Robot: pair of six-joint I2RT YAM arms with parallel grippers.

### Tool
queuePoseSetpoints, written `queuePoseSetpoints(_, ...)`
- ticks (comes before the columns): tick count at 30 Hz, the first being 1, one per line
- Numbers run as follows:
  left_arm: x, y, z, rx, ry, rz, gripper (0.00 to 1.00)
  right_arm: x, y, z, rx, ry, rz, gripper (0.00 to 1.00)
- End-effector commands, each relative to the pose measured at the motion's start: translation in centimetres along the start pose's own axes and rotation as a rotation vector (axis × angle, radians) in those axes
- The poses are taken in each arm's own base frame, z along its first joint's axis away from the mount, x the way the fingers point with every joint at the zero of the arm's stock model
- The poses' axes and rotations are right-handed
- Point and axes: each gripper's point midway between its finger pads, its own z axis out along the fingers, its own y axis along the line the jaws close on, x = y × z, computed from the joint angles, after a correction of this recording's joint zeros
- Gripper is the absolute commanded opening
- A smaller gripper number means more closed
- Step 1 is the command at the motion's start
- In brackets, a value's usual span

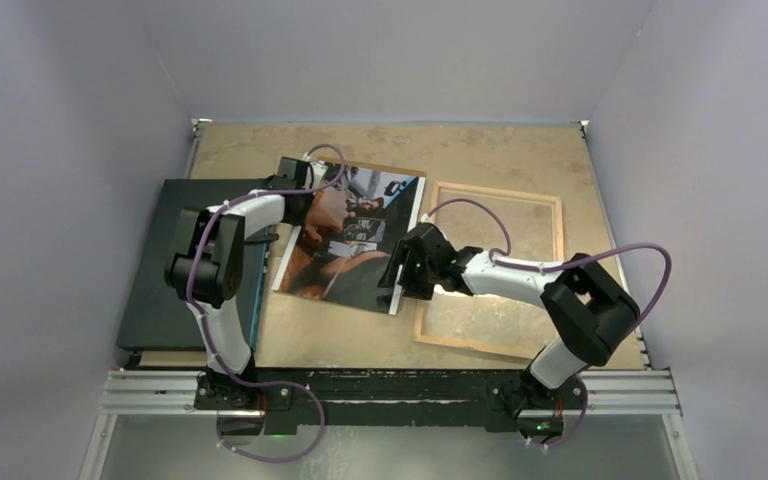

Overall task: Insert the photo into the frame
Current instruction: Pick up the photo at the center of the board.

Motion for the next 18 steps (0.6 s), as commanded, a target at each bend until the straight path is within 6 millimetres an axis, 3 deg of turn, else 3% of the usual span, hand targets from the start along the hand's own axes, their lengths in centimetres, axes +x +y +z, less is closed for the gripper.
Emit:
queuePoseSetpoints(1, 1.3, -0.2, -1.1, 0.013, 0.038, -0.014, 0.00, -2.4, 1.6, -2.2, 0.016, -0.103, -0.032, 0.71)
queuePoseSetpoints(4, 1.4, 0.2, -1.3, 0.008, 0.034, -0.016, 0.00, 0.0, 2.4, -3.5, -0.004, -0.056, -0.058, 0.71)
queuePoseSetpoints(8, 1.4, 0.3, -1.4, 0.011, 0.033, -0.020, 0.00, 2.8, 2.2, -3.9, 0.022, 0.025, -0.096, 0.71)
queuePoseSetpoints(15, 1.5, 0.0, -1.4, 0.026, 0.027, -0.025, 0.00, 5.1, 0.9, -2.5, 0.041, 0.128, -0.100, 0.71)
queuePoseSetpoints(18, 1.5, -0.1, -1.4, 0.026, 0.025, -0.026, 0.00, 5.0, 0.5, -1.8, 0.061, 0.128, -0.101, 0.70)
